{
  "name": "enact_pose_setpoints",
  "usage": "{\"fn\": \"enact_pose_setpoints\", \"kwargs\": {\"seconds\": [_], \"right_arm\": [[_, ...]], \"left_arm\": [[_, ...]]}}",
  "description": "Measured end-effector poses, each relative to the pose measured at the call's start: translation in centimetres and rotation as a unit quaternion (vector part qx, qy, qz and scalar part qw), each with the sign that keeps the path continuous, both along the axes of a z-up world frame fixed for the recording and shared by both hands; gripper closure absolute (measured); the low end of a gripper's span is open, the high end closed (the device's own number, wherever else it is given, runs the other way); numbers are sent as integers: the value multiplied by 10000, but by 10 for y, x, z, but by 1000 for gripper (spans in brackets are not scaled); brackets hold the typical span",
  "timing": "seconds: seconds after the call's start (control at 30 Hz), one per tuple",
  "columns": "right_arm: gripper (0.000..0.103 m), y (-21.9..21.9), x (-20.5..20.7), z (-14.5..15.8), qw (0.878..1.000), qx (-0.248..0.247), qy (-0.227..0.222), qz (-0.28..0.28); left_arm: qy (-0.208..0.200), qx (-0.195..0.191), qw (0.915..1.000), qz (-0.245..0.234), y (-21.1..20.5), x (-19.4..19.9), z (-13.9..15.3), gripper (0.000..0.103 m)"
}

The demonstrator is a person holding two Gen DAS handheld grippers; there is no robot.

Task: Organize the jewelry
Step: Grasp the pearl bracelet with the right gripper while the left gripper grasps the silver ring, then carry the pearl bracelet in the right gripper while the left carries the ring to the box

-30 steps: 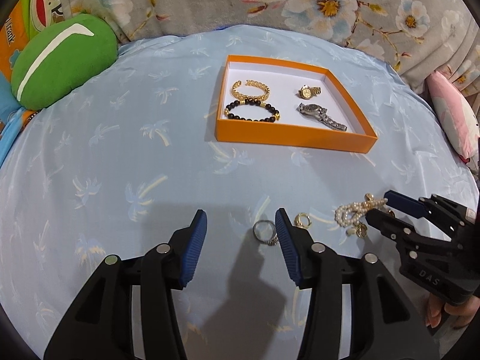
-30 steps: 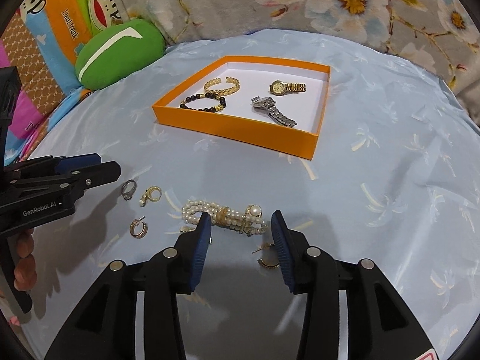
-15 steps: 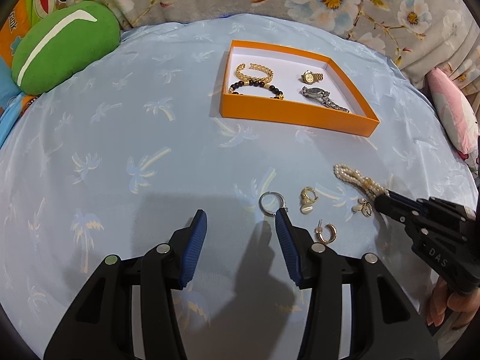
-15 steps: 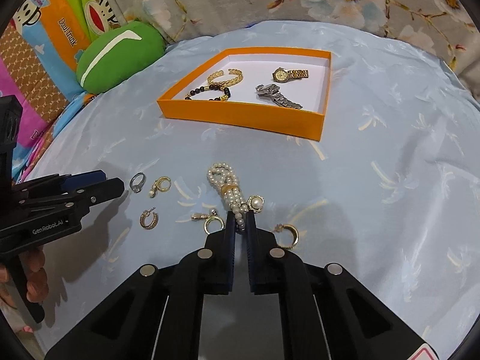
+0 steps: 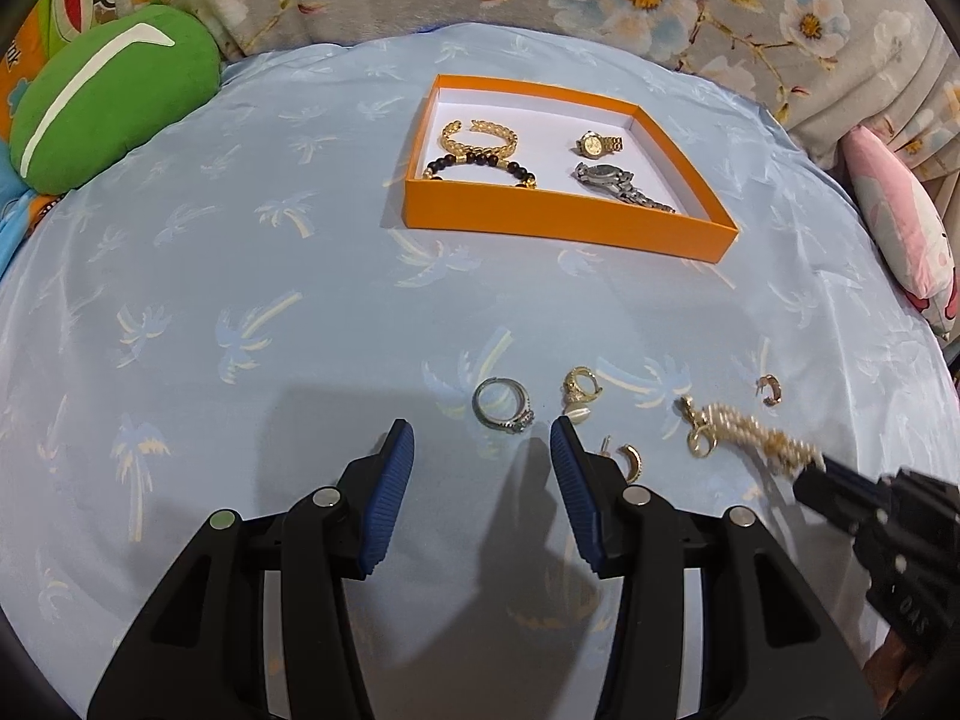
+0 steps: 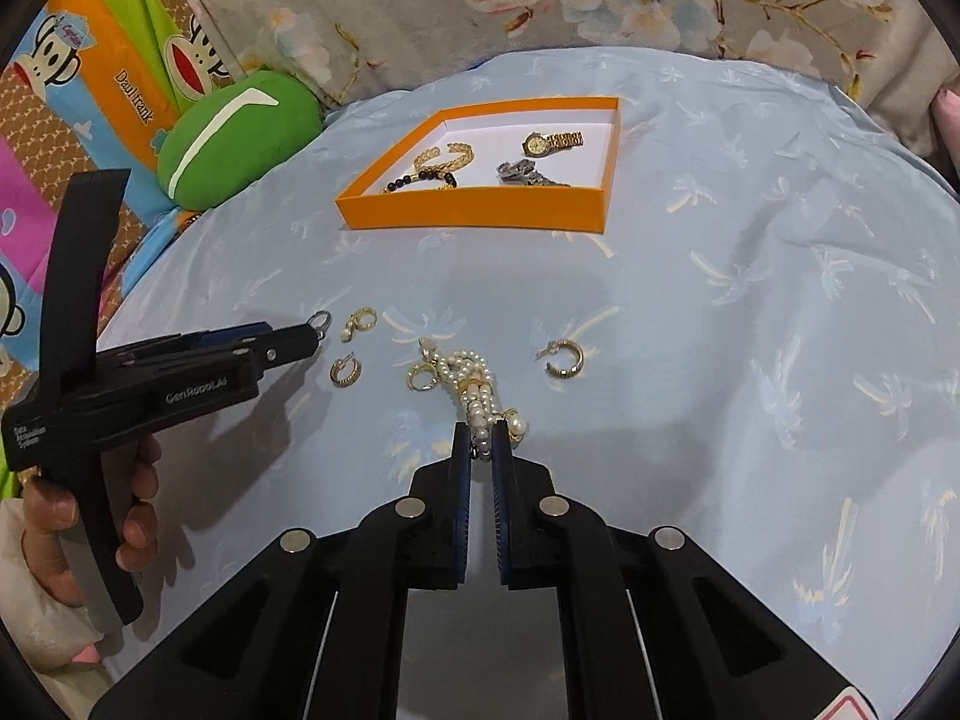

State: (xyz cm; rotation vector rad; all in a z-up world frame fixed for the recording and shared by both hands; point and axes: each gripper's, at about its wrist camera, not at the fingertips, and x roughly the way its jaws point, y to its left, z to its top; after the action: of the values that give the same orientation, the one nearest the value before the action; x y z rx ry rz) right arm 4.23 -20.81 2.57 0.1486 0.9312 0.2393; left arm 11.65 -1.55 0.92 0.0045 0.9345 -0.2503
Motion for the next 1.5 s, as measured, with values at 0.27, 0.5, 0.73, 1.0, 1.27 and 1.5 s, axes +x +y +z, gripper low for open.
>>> {"fn": "enact_pose_setpoints", "kwargs": {"seconds": [0.27,0.5,0.73,1.0,1.27,1.5], "right_arm": [[93,4,-3,-10,9999,9,168,30],[82,13,4,-9,9999,-141,61,71],[82,13,7,-5,9996,-283,18,-1],[65,11,15,2,9997,-219,-102,85],[82,23,23,-8,9987,-464,-37,204],[92,11,16,4,9998,-160,-119,-11]], "left_arm": [[-214,322,9992,50,-9,5,-2,83],[-117,76,9999,37,1,6,-2,95],[-97,-86,9999,-16,8,1,2,95],[-73,-130,9999,-6,12,1,2,95],[-61,-108,9999,-5,13,0,3,95],[-72,-138,9999,-7,16,0,6,95]]}}
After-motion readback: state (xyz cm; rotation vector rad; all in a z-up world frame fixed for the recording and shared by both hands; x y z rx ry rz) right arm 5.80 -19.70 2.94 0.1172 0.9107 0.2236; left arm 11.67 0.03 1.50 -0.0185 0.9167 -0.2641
